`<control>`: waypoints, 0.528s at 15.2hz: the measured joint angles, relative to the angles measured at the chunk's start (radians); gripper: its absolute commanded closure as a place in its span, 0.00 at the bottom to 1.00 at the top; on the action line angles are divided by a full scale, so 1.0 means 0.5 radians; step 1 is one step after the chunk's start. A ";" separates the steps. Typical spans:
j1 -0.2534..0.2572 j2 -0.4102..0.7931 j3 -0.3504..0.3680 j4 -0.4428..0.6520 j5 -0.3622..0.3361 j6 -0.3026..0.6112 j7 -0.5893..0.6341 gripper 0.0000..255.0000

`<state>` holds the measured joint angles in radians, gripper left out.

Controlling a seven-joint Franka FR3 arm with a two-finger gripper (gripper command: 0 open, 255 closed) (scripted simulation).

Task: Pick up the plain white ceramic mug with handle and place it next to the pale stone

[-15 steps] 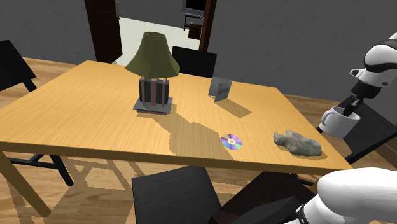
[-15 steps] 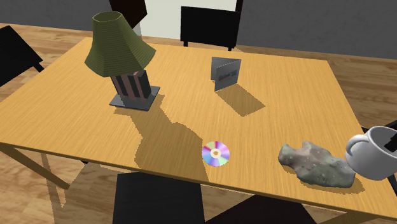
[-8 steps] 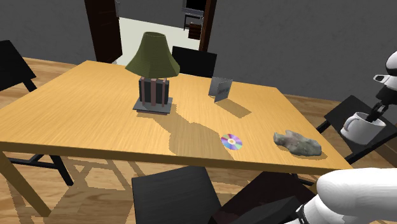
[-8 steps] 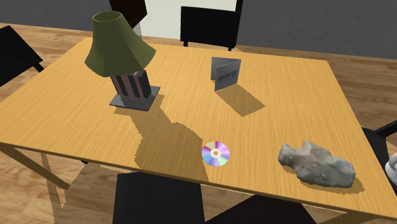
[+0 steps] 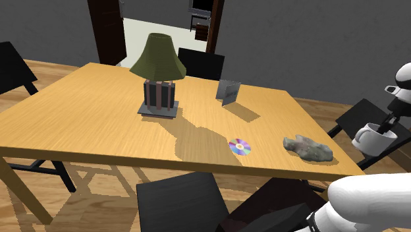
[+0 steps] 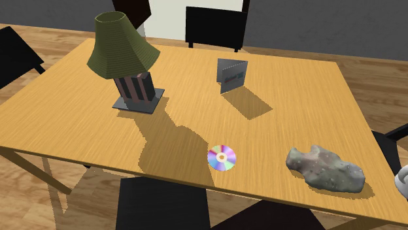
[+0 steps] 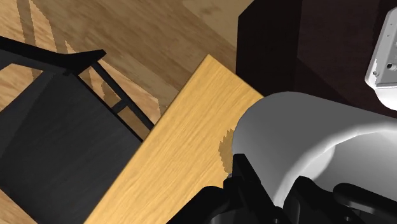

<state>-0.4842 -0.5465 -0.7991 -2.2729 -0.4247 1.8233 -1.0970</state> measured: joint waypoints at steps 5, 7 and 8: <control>0.002 0.026 -0.051 -0.109 -0.022 0.136 0.009 1.00; 0.004 0.039 -0.074 -0.146 -0.030 0.187 0.009 1.00; 0.007 0.050 -0.088 -0.166 -0.033 0.219 0.010 1.00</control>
<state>-0.4807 -0.5214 -0.8429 -2.3559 -0.4411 1.9327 -1.0922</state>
